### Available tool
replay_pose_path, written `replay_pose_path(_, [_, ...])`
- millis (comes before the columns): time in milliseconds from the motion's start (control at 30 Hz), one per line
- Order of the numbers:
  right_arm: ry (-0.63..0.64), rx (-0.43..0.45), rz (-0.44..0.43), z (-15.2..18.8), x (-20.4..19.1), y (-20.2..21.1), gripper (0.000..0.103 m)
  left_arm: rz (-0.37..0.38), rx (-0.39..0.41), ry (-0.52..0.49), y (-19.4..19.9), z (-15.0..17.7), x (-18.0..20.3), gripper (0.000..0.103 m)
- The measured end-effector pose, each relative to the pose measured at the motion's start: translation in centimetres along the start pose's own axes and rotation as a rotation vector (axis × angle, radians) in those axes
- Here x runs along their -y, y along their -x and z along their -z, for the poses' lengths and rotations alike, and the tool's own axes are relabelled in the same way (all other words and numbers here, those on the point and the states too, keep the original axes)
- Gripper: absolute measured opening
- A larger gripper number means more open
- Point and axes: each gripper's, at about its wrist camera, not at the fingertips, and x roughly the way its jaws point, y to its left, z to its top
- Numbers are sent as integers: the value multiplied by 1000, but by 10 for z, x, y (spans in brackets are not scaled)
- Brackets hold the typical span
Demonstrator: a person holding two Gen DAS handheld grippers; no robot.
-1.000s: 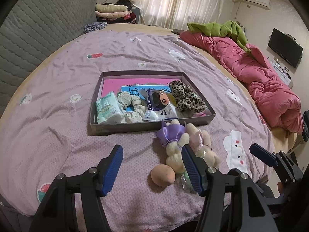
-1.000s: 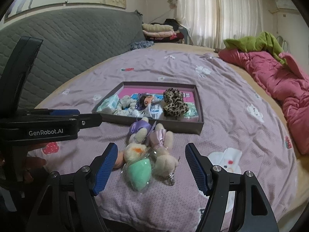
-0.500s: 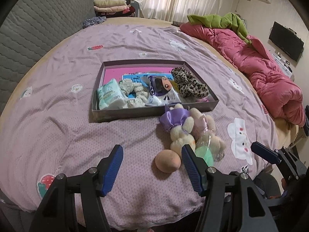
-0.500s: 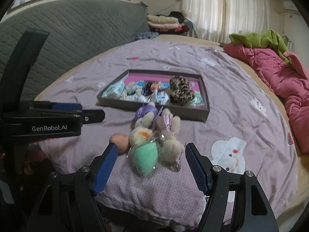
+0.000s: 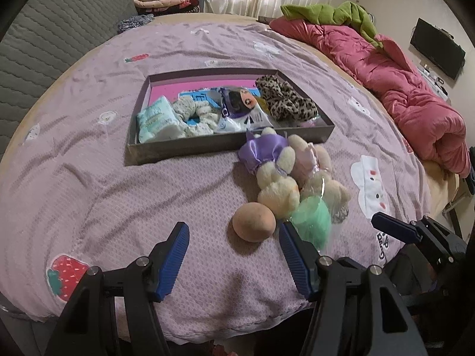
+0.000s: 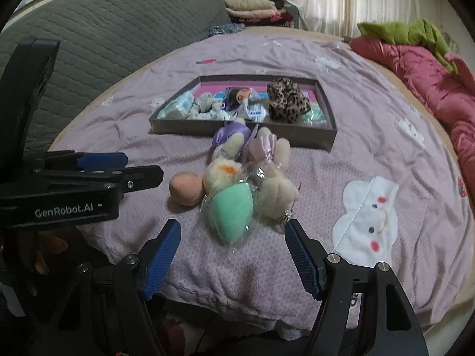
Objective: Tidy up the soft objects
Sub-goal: 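Close the left gripper on the peach sponge ball while the right grasps the bagged green sponge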
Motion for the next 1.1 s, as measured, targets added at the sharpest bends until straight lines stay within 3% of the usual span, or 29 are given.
replay_pose_path(333, [-48, -51, -32, 4, 8, -20, 74, 7, -32, 14, -16, 5, 1, 62])
replay_pose_path(733, [-32, -52, -48, 1, 5, -35, 74, -9, -63, 8, -41, 1, 6, 62])
replay_pose_path(967, [-24, -34, -55, 0, 4, -40, 74, 22, -72, 23, -50, -2, 4, 62])
replay_pose_path(1100, [-11, -26, -61, 0, 1, -43, 65, 43, -76, 22, -53, -2, 2, 57])
